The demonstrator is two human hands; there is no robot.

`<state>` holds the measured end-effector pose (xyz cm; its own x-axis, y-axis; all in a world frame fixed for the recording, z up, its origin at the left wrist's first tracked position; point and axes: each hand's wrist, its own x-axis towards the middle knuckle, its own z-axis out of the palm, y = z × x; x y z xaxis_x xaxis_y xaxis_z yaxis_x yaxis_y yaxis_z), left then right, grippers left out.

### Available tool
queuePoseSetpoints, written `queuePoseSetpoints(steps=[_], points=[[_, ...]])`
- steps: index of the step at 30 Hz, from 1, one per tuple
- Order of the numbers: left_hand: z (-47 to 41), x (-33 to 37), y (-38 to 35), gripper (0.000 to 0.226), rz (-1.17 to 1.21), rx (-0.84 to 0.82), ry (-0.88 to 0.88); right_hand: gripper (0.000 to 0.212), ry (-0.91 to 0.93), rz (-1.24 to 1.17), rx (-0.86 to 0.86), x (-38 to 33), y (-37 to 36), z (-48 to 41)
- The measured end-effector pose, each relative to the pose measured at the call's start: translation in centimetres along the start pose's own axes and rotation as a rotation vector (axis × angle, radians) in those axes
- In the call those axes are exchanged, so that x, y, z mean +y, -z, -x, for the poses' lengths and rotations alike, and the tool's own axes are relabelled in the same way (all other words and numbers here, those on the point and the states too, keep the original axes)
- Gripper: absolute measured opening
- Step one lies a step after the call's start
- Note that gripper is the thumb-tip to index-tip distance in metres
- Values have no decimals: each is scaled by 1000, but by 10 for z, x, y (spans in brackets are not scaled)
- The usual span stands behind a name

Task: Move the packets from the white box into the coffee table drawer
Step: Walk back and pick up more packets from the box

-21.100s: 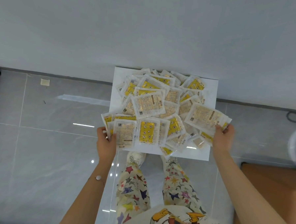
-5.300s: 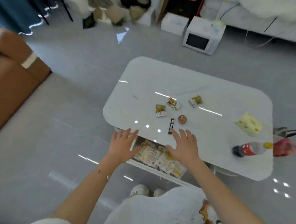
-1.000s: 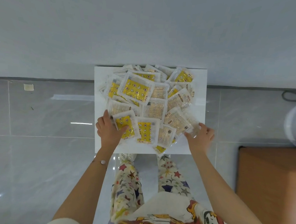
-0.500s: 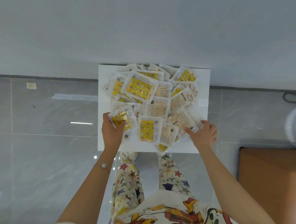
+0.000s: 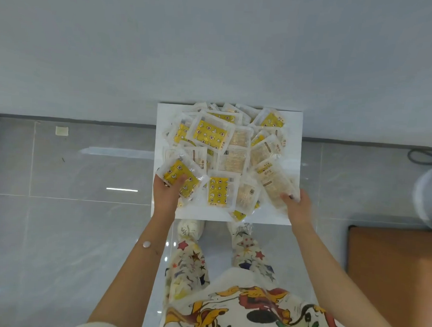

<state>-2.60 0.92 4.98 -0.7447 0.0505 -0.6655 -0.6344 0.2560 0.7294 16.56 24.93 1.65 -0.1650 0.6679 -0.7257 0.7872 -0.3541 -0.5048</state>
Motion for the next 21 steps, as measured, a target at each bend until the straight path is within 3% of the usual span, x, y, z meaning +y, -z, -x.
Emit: queuePoseSetpoints(steps=[6, 10, 17, 19, 21], points=[[50, 44, 14, 31, 57, -108, 71, 19, 169, 48, -95, -48, 29, 46], [95, 70, 31, 30, 92, -119, 59, 24, 187, 20, -188, -70, 43, 79], [169, 88, 84, 36, 244, -18, 33, 35, 188, -70, -443, -121, 42, 153], [187, 94, 103, 32, 298, 30, 17, 46, 238, -52, -536, -139, 35, 177], [205, 99, 123, 25, 339, 91, 8, 43, 260, -27, -629, -156, 22, 203]])
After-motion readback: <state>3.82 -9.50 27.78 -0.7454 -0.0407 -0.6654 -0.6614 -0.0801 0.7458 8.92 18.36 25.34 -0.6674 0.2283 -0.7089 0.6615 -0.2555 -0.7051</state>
